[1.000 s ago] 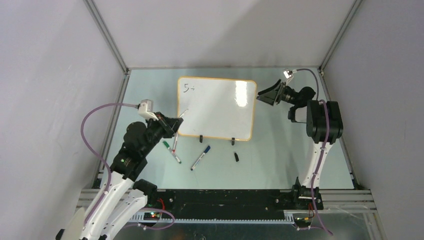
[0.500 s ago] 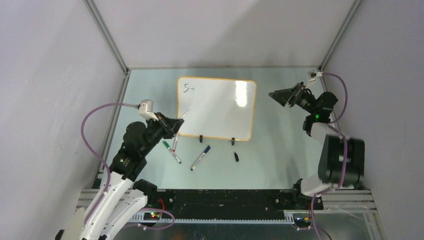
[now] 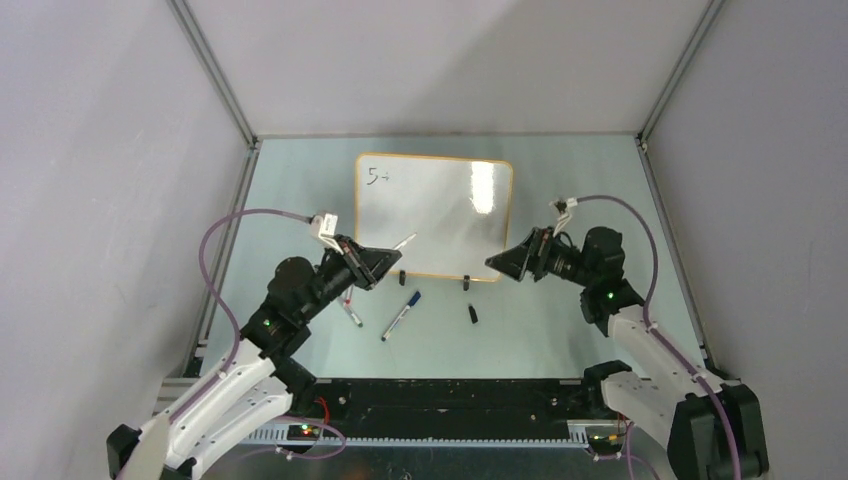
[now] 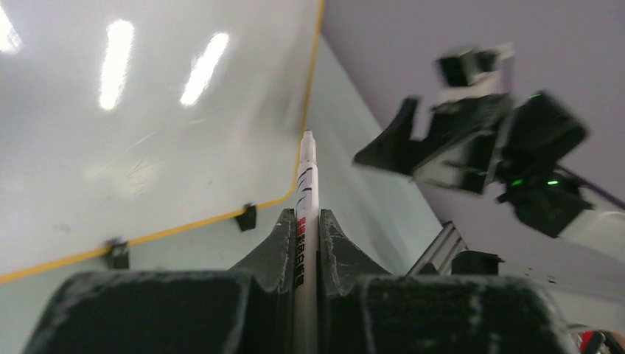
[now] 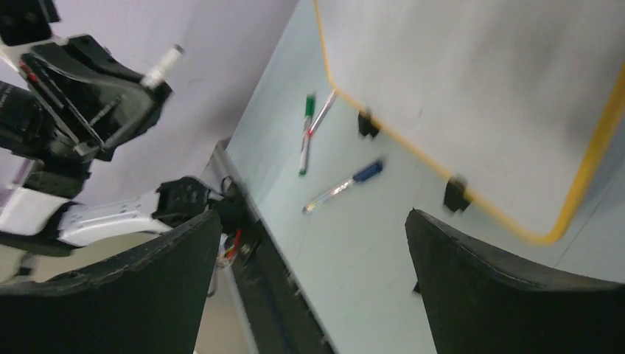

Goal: Write a sentence on the whiteboard
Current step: Put down the whiteboard on the whiteboard stand, then pass from the left arm to the right

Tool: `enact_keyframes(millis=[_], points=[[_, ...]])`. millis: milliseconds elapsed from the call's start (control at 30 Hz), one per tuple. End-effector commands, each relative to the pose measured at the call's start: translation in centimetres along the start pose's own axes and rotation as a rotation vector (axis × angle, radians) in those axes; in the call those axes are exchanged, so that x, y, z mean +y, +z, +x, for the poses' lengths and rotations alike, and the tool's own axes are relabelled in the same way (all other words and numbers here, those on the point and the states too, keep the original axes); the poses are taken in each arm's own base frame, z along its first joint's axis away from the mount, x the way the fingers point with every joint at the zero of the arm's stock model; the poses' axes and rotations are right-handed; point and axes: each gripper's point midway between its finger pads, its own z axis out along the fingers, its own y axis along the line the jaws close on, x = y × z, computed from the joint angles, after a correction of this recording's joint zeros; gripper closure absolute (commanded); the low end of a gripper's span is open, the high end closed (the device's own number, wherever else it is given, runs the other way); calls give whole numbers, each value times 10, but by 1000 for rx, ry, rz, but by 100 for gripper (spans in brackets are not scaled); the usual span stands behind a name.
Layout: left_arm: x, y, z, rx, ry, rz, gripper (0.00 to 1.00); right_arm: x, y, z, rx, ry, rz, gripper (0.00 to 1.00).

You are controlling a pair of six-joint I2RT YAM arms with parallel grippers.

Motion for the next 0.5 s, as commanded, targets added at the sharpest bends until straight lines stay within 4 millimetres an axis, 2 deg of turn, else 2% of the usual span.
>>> enact_keyframes(millis=[0,33,100,167,200,267,300,367,400,433,467], points=[[-44,-6,-30,-145,15,211,100,39,-7,3,-21,98,-72,1],[-46,-7,-32,-167,15,223,100,39,-2,3,-50,92,29,1],[-48,-9,-38,-199,18,228,100,58,-9,-9,-133,-32,104,1],[-53,-12,-45,-228,30,248,100,83,-18,-22,-216,-95,80,1],[-56,-12,-46,-230,35,262,100,95,-25,-27,-254,-67,50,1],[-67,-14,-52,-250,46,313,100,88,-30,-23,-303,64,71,1],[-71,-14,-54,-252,48,332,100,96,-32,-33,-352,75,29,1],[-79,-11,-54,-249,51,367,100,101,-28,-36,-340,125,16,8],[-84,-12,-58,-269,54,391,100,107,-27,-42,-341,138,11,14],[-86,-10,-54,-262,53,401,100,107,-20,-40,-323,166,18,17],[-90,-10,-58,-287,56,420,100,111,-17,-43,-324,176,5,21]])
